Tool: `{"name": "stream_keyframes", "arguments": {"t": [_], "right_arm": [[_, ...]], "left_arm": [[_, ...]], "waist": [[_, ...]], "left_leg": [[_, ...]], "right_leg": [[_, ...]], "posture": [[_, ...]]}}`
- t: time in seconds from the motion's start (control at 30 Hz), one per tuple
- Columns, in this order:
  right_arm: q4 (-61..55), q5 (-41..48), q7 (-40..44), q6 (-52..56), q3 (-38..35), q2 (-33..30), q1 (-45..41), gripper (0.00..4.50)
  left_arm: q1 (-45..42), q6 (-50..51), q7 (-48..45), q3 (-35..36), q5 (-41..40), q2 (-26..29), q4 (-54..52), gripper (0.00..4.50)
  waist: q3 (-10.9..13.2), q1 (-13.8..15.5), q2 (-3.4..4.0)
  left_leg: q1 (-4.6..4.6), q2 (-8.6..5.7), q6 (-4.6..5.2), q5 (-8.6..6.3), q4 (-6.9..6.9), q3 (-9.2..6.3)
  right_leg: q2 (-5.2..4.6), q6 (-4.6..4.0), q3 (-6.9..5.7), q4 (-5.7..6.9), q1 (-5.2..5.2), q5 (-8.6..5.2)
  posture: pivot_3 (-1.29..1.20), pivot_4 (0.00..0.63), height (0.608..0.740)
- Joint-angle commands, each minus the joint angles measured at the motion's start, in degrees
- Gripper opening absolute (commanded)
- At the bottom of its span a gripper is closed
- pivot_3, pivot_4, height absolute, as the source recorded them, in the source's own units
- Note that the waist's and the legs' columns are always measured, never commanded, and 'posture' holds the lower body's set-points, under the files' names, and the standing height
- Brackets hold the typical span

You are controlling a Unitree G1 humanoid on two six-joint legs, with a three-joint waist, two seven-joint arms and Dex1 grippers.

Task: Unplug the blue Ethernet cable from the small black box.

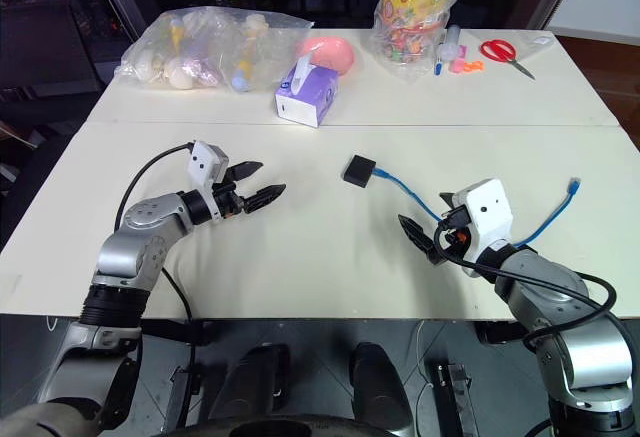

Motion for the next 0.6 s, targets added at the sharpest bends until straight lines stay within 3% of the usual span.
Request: {"name": "stream_keyframes", "arguments": {"t": [0.03, 0.6], "right_arm": [[-0.86, -0.17, -0.42, -1.15, -0.22, -0.03, -0.49, 4.5], [1.56, -2.01, -0.38, -2.97, 1.17, -0.83, -1.62, 4.5]], "left_arm": [[-1.44, 0.09, 0.11, 1.52, -1.58, -0.51, -1.2, 4.08], [-4.57, -2.19, -0.76, 0.92, 0.27, -0.71, 2.95, 4.08]], "waist": [[0.0, 0.0, 0.0], [0.0, 0.01, 0.0]], "left_leg": [[0.0, 0.0, 0.0, 0.0, 0.0, 0.0], [0.0, 0.0, 0.0, 0.0, 0.01, 0.0]], "right_leg": [[0.0, 0.0, 0.0, 0.0, 0.0, 0.0], [0.0, 0.0, 0.0, 0.0, 0.0, 0.0]], "posture": [[0.0, 0.15, 0.739], [0.0, 0.15, 0.739]]}}
